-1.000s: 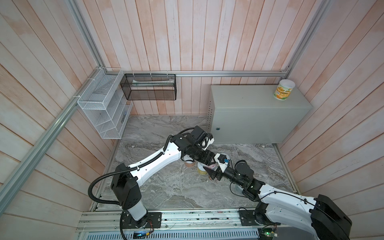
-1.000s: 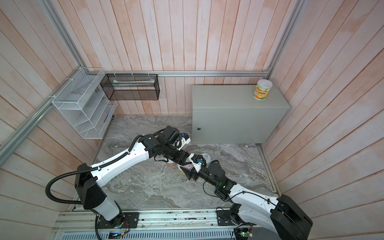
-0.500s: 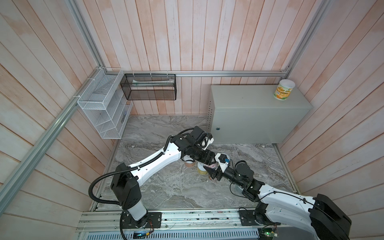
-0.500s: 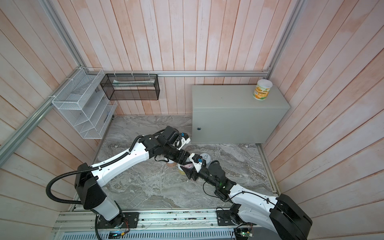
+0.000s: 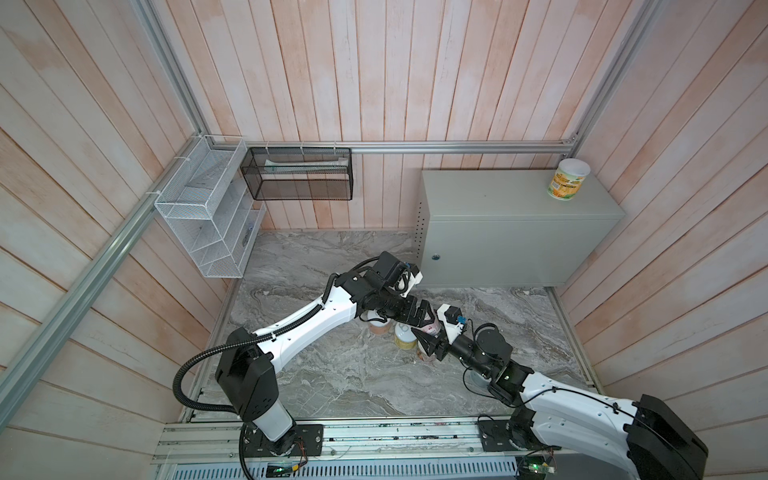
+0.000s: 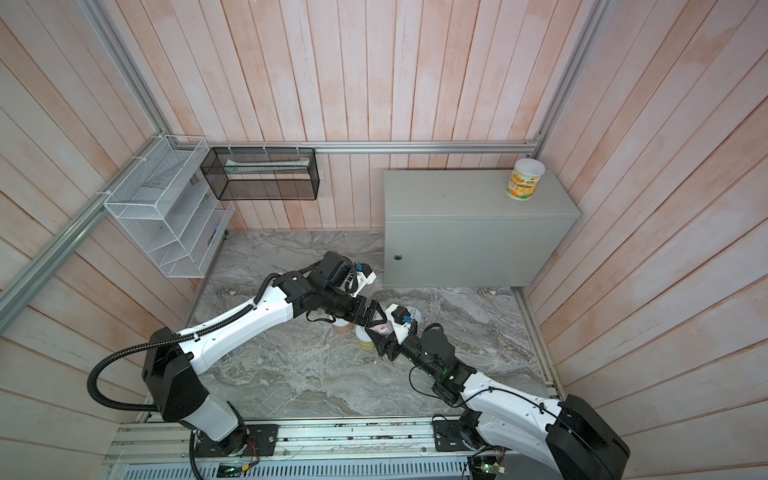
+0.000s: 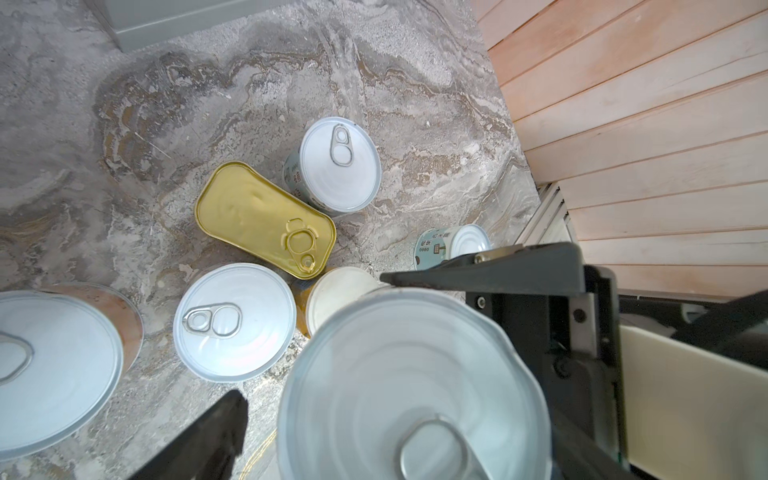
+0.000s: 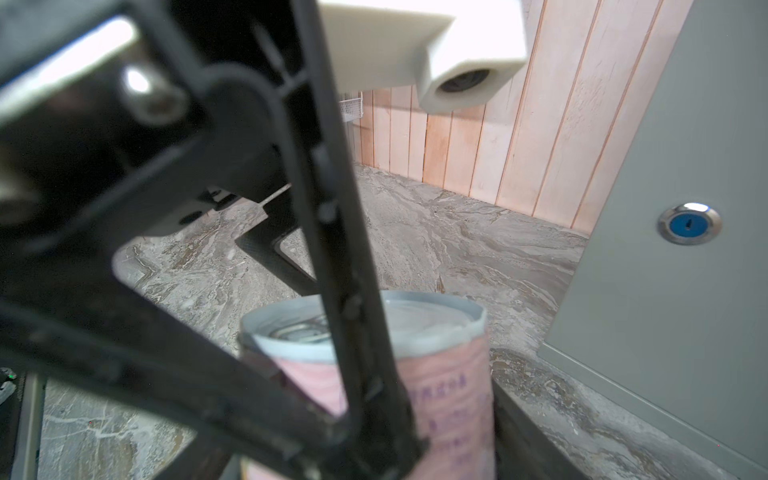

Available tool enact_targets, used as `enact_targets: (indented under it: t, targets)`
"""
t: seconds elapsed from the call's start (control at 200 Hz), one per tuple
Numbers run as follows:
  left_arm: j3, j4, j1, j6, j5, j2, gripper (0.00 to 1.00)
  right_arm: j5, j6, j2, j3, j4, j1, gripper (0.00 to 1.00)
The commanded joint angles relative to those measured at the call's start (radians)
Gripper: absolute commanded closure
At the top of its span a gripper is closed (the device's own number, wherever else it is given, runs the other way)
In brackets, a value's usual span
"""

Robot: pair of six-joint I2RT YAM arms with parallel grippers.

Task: Place and organize the canned foods onto the counter
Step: 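Close the right gripper on the pink can while the left gripper opens, then lift the pink can with the right gripper while the left gripper draws back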

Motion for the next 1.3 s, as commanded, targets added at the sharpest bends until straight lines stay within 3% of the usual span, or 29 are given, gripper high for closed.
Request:
enact_targets:
  t: [0.0,0.175,0.395,0.655,0.825,1.025,1.295]
  targets:
    - [-0.021,0.025,0.027,-0.023,-0.032,-0.046,0.00,0.076,0.033,-0.034,0.008,0.082,-0.003,0.33]
    - [-0.095,0.128,0.041,-0.066,-0.071,-0.125,0.00,0.142,0.045,-0.048,0.025,0.030,-0.003,0.33]
    - [-0.305,0.442,0.060,-0.184,-0.142,-0.287,0.00,0.264,0.104,-0.097,0.026,-0.016,-0.003,0.33]
    - [-0.411,0.495,0.066,-0.159,-0.268,-0.360,0.00,0.336,0.129,-0.219,0.029,-0.108,-0.003,0.33]
    - [-0.523,0.605,0.065,-0.194,-0.261,-0.380,0.00,0.431,0.081,-0.309,0.045,-0.182,-0.002,0.33]
    - [-0.540,0.631,0.066,-0.177,-0.220,-0.381,0.00,0.571,-0.034,-0.434,0.117,-0.290,-0.011,0.32]
    - [-0.571,0.660,0.066,-0.146,-0.221,-0.414,0.00,0.557,-0.152,-0.510,0.312,-0.425,-0.144,0.31]
